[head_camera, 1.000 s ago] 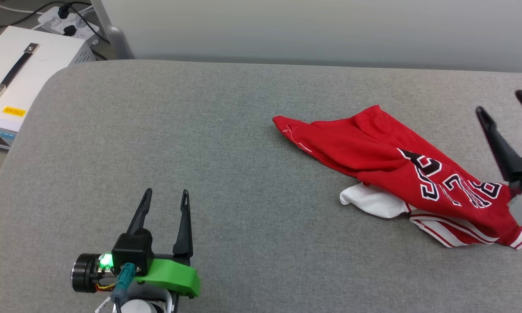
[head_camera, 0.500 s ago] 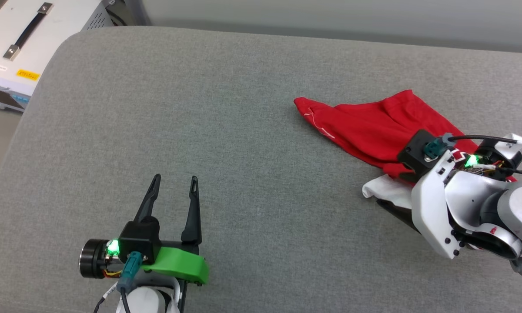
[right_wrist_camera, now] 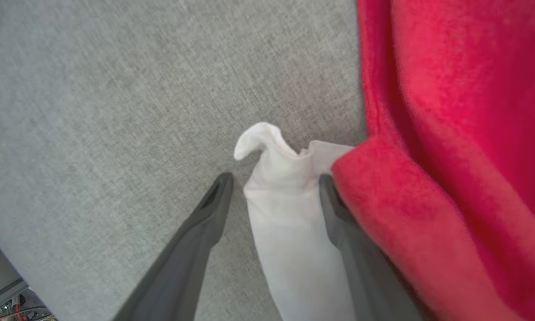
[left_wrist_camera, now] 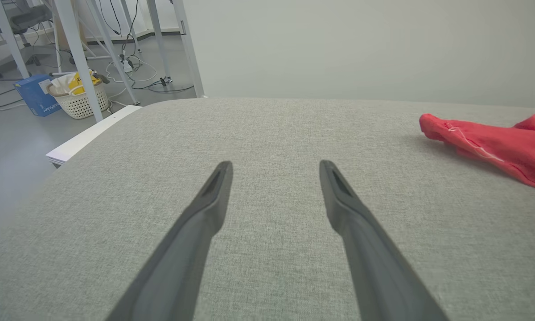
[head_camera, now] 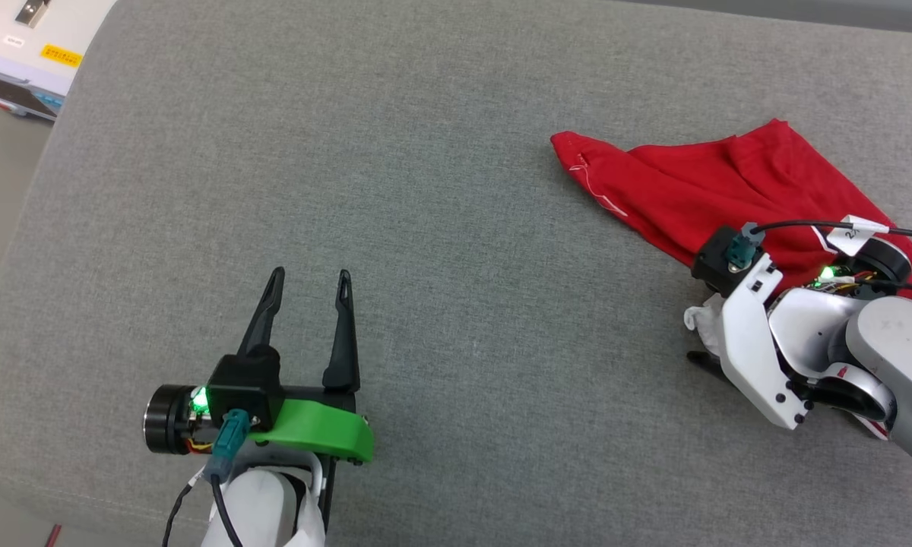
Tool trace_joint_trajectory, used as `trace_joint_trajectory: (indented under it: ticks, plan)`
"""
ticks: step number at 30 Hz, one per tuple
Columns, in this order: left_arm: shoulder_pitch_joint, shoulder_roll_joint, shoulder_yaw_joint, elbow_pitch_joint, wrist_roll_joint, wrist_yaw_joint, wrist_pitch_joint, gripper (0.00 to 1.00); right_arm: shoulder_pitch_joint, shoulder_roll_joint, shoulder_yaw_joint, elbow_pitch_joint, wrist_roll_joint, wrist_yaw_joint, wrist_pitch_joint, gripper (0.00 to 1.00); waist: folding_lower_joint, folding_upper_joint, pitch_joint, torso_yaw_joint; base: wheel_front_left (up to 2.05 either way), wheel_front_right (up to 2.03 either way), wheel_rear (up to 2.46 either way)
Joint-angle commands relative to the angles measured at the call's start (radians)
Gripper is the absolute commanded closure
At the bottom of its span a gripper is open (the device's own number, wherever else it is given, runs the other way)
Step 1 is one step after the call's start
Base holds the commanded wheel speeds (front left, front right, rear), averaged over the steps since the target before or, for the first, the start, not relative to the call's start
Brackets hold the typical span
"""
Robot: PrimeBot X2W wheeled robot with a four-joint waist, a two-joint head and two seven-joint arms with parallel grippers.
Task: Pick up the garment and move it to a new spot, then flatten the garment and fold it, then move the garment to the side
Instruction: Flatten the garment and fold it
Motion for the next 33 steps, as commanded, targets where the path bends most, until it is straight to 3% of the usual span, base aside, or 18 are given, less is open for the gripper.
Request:
trace_joint_trajectory:
  ticks: [1, 2, 3, 4, 11, 17, 24, 33]
  plan:
    - [-0.016, -0.004, 0.000, -0.001, -0.002, 0.008, -0.006, 0.00, 0.009, 0.005, 0.034, 0.044, 0.006, -0.002, -0.010, 0.00, 0.0000, 0.0000, 0.007, 0.006, 0.00, 0.00, 0.00]
    - [-0.016, -0.004, 0.002, 0.000, -0.002, 0.009, -0.006, 0.00, 0.006, 0.007, 0.042, 0.053, 0.010, -0.002, -0.024, 0.27, 0.0000, 0.0000, 0.005, 0.004, 0.00, 0.00, 0.00]
    - [-0.014, -0.004, 0.004, 0.001, -0.002, 0.010, -0.006, 0.00, 0.003, 0.010, 0.049, 0.061, 0.017, -0.002, -0.044, 0.83, 0.0000, 0.0000, 0.001, 0.001, 0.00, 0.00, 0.00]
    - [-0.012, -0.004, 0.006, 0.002, -0.002, 0.011, -0.006, 0.00, -0.001, 0.013, 0.055, 0.061, 0.023, -0.002, -0.063, 1.00, 0.0000, 0.0000, -0.002, -0.002, 0.00, 0.00, 0.00]
    - [0.001, -0.004, 0.016, 0.009, 0.005, 0.006, -0.006, 0.00, -0.053, 0.034, 0.025, 0.014, 0.059, -0.002, -0.261, 1.00, 0.0000, 0.0000, -0.045, -0.029, 0.00, 0.00, 0.00]
    - [0.014, -0.004, 0.023, 0.010, 0.009, 0.002, -0.006, 0.00, -0.099, 0.056, -0.037, -0.061, 0.081, -0.002, -0.351, 1.00, 0.0000, 0.0000, -0.077, -0.035, 0.00, 0.00, 0.00]
    - [0.024, -0.004, 0.027, 0.008, 0.008, 0.003, -0.006, 0.00, -0.159, 0.191, -0.053, -0.071, 0.071, -0.002, -0.395, 1.00, 0.0000, 0.0000, -0.087, -0.022, 0.00, 0.00, 0.00]
    - [0.026, -0.004, 0.054, -0.001, 0.004, 0.008, -0.006, 0.00, -0.186, 0.375, 0.138, 0.051, 0.084, -0.002, -0.410, 1.00, 0.0000, 0.0000, -0.062, 0.009, 0.00, 0.00, 0.00]
